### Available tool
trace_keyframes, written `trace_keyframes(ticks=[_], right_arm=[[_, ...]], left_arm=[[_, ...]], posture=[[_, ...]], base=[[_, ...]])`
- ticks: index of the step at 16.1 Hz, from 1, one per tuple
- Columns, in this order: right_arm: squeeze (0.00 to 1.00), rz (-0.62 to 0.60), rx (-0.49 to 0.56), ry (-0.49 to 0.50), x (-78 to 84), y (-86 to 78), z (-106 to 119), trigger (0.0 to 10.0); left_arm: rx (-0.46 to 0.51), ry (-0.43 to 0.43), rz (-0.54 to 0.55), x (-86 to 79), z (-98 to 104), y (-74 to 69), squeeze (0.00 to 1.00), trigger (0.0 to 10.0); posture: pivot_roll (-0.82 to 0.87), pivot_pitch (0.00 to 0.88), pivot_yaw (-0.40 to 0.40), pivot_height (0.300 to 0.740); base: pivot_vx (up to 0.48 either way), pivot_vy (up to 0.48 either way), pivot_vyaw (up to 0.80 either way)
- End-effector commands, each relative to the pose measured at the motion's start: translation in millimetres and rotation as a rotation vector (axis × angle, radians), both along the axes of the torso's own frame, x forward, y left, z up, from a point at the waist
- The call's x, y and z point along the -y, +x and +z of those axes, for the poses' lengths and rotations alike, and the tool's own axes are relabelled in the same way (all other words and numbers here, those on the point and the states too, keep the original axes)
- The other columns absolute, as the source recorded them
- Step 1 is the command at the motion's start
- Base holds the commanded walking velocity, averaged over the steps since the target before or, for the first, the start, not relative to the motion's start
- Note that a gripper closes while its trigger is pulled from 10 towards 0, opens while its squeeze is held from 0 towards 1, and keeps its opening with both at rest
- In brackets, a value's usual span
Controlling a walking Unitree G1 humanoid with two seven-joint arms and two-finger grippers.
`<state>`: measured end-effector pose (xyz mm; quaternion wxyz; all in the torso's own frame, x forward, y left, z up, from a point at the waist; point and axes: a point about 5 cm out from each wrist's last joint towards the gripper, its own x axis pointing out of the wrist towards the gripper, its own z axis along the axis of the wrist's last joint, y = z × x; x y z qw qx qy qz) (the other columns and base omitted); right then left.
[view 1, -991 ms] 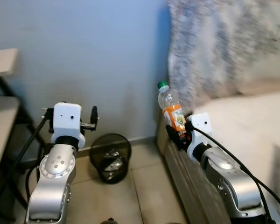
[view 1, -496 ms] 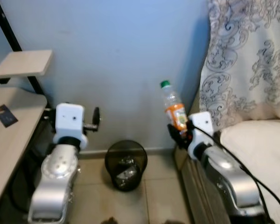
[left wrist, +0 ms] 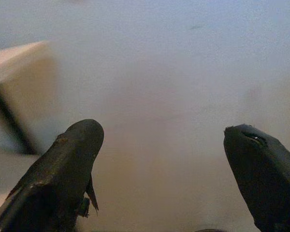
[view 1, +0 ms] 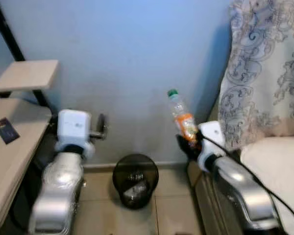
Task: Clean up the room
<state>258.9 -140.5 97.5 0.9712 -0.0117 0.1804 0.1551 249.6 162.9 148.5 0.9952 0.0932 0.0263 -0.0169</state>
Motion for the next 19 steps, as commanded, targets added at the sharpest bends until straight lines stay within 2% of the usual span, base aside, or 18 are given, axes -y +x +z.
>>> trace_keyframes(ticks=[1, 4, 7, 9, 10, 12, 13, 14, 16, 17, 18, 19], right_arm=[[0.00, 0.008, 0.031, 0.010, -3.4, 2.6, 6.6, 10.0], [0.00, 0.009, 0.030, 0.011, -3.3, 2.4, 6.4, 10.0], [0.00, 0.032, 0.045, -0.065, -2.2, 3.4, 6.8, 10.0], [0.00, -0.010, 0.004, -0.017, 1.1, 1.4, 2.1, 10.0], [0.00, -0.008, 0.001, -0.028, 4.2, 1.5, 1.1, 10.0], [0.00, 0.061, -0.053, -0.113, 12.3, -1.1, -7.6, 10.0], [0.00, 0.070, -0.064, -0.144, 14.8, -1.4, -9.7, 10.0], [0.00, 0.058, -0.075, -0.185, 24.2, 0.7, -12.2, 10.0], [0.00, 0.054, -0.091, -0.204, 29.9, 2.2, -13.3, 10.0], [0.00, 0.112, -0.115, -0.241, 30.6, 1.5, -17.3, 10.0], [0.00, 0.137, -0.120, -0.249, 29.7, 1.3, -18.3, 10.0], [0.00, 0.212, -0.137, -0.294, 26.7, 0.7, -24.7, 10.0]], left_arm=[[0.003, 0.015, 0.019, -7.5, 1.0, -1.4, 0.33, 10.0], [0.002, 0.014, 0.021, -9.6, 0.7, -1.8, 0.33, 10.0], [0.004, 0.015, 0.017, -9.1, 1.0, -2.0, 0.32, 10.0], [0.000, 0.015, 0.014, -9.4, 0.1, -2.8, 0.33, 10.0], [-0.004, 0.016, 0.008, -9.1, -0.7, -3.2, 0.32, 10.0], [-0.016, 0.020, -0.006, -8.1, -2.7, -4.3, 0.32, 10.0], [-0.017, 0.020, -0.009, -7.9, -2.9, -4.3, 0.32, 10.0], [-0.024, 0.034, -0.028, -6.2, -3.9, -3.9, 0.32, 10.0], [-0.030, 0.046, -0.046, -5.6, -4.6, -3.3, 0.31, 10.0], [-0.077, 0.038, -0.140, -0.6, -10.0, -5.4, 0.29, 10.0], [-0.098, 0.051, -0.173, 1.0, -11.9, -6.4, 0.29, 10.0], [-0.106, 0.056, -0.288, 6.6, -12.2, -10.9, 0.29, 10.0]], posture=[[0.02, 0.054, 0.001, 0.740], [0.02, 0.056, 0.000, 0.740], [0.02, 0.058, 0.000, 0.740], [0.02, 0.063, 0.000, 0.740], [0.02, 0.064, -0.001, 0.740], [0.02, 0.068, 0.000, 0.740], [0.02, 0.070, 0.001, 0.740], [0.02, 0.075, -0.001, 0.740], [0.02, 0.078, -0.002, 0.740], [0.02, 0.084, -0.004, 0.740], [0.02, 0.086, -0.004, 0.740], [0.01, 0.099, -0.006, 0.740]], base=[[0.315, 0.000, 0.00], [0.324, 0.000, 0.00], [0.326, 0.000, 0.27], [0.324, 0.000, 0.40], [0.326, 0.000, 0.00], [0.321, 0.000, 0.00], [0.311, 0.000, 0.00], [0.296, 0.000, 0.00], [0.142, 0.000, 0.00], [0.000, 0.000, 0.00], [0.000, 0.000, 0.00], [0.000, 0.000, 0.00]])
